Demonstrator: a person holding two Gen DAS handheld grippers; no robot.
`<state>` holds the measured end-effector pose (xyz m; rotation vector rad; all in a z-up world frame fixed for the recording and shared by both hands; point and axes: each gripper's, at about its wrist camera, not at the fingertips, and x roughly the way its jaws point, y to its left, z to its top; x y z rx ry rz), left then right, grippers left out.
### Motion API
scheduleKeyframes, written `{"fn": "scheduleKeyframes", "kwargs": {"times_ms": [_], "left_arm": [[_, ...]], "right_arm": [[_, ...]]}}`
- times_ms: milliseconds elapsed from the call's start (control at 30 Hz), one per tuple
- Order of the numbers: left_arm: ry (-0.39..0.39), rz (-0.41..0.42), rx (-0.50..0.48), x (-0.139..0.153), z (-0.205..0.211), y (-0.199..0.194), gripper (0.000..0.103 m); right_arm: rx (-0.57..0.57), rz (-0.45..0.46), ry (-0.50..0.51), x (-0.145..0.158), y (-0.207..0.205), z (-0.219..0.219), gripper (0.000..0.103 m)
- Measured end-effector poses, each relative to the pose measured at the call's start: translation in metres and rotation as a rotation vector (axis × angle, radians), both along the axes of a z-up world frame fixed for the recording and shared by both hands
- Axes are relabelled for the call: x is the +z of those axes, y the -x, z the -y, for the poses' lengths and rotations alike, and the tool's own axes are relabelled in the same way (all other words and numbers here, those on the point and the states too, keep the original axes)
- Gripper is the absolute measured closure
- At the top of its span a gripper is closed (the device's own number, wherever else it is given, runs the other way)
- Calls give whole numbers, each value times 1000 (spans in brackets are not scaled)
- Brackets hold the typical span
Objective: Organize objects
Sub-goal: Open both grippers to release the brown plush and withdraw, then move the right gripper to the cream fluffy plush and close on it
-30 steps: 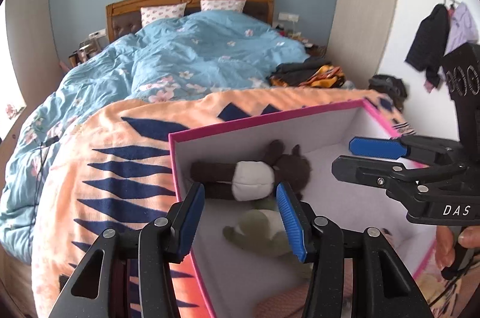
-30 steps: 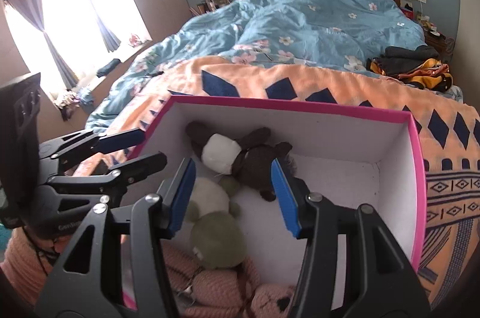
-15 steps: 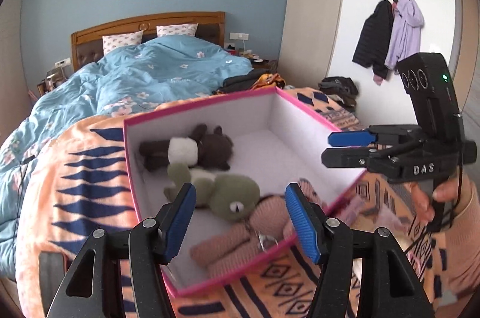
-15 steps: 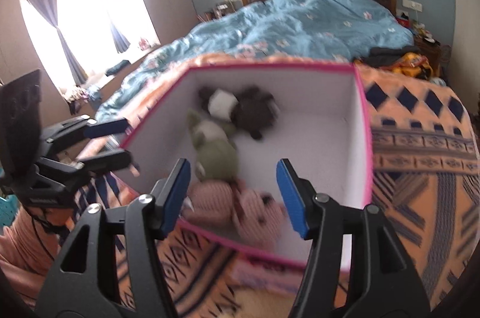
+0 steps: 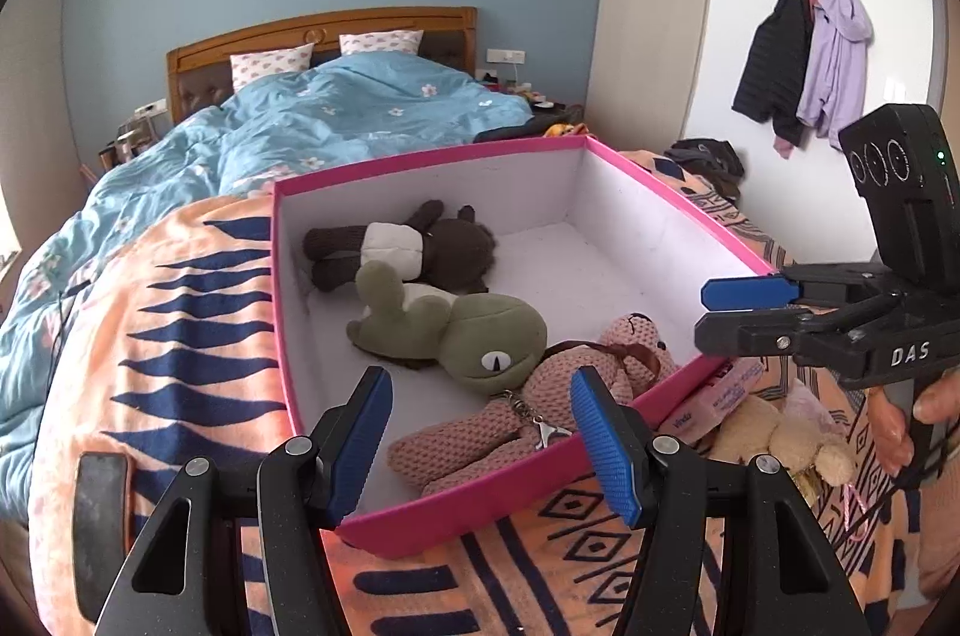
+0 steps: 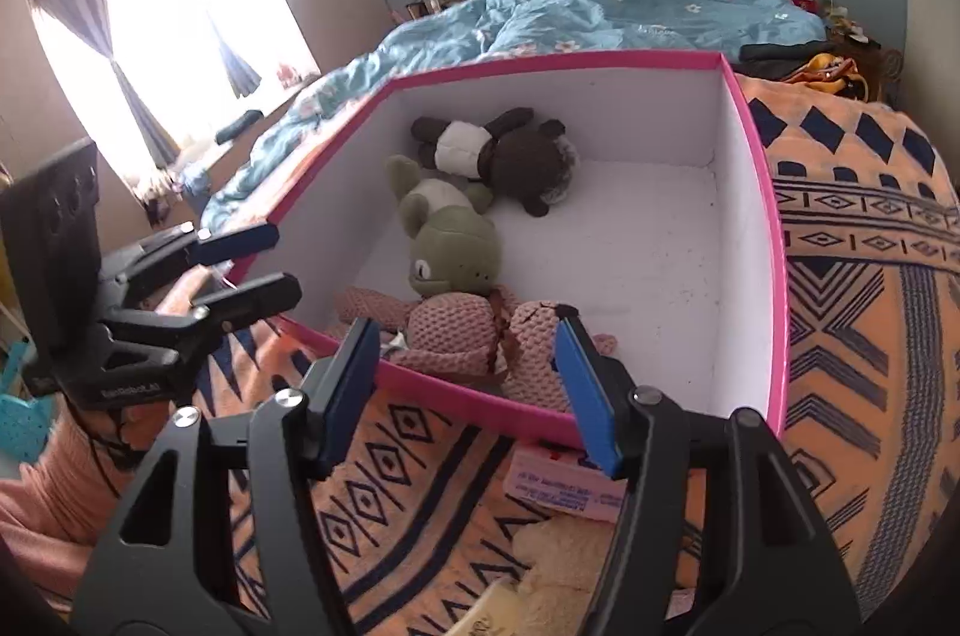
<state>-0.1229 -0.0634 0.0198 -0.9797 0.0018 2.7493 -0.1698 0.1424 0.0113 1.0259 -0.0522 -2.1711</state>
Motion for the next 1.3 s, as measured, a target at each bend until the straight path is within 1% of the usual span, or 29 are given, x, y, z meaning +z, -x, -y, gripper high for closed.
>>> {"fn": "scheduleKeyframes", "kwargs": {"times_ms": [67, 167, 233, 267, 367, 467, 533, 633, 800, 933, 1167, 1300], "left_arm": [[-9, -13, -3, 2, -1, -6, 40], [-17, -43, -34, 6, -7, -19, 40], [-39, -49, -76, 8, -13, -26, 40], [-50, -50, -104, 8, -20, -32, 40], [-52, -46, -174, 3, -37, -44, 37], [-37, -21, -249, -9, -61, -52, 37], [-18, -5, -284, -17, -76, -56, 37], [-12, 24, -339, -29, -95, -60, 37], [-10, 56, -385, -41, -116, -63, 37], [-11, 80, -401, -47, -127, -65, 37], [-19, 124, -415, -55, -136, -65, 37], [-19, 142, -408, -61, -139, -61, 37]], "right_arm": [[-1, 5, 43, 3, -4, -5, 40], [1, -36, 95, 13, -21, -18, 40], [-4, -71, 110, 20, -36, -30, 40], [-6, -81, 111, 22, -41, -34, 39], [-39, -121, 85, 23, -62, -49, 39], [-81, -132, 40, 13, -79, -63, 39], [-104, -118, 17, 2, -88, -72, 39], [-143, -90, -24, -18, -99, -83, 39], [-179, -18, 0, -44, -105, -99, 39], [-192, 1, 14, -52, -100, -99, 39], [-188, 38, 33, -60, -80, -96, 39], [-179, 83, 19, -70, -67, -92, 44]]}}
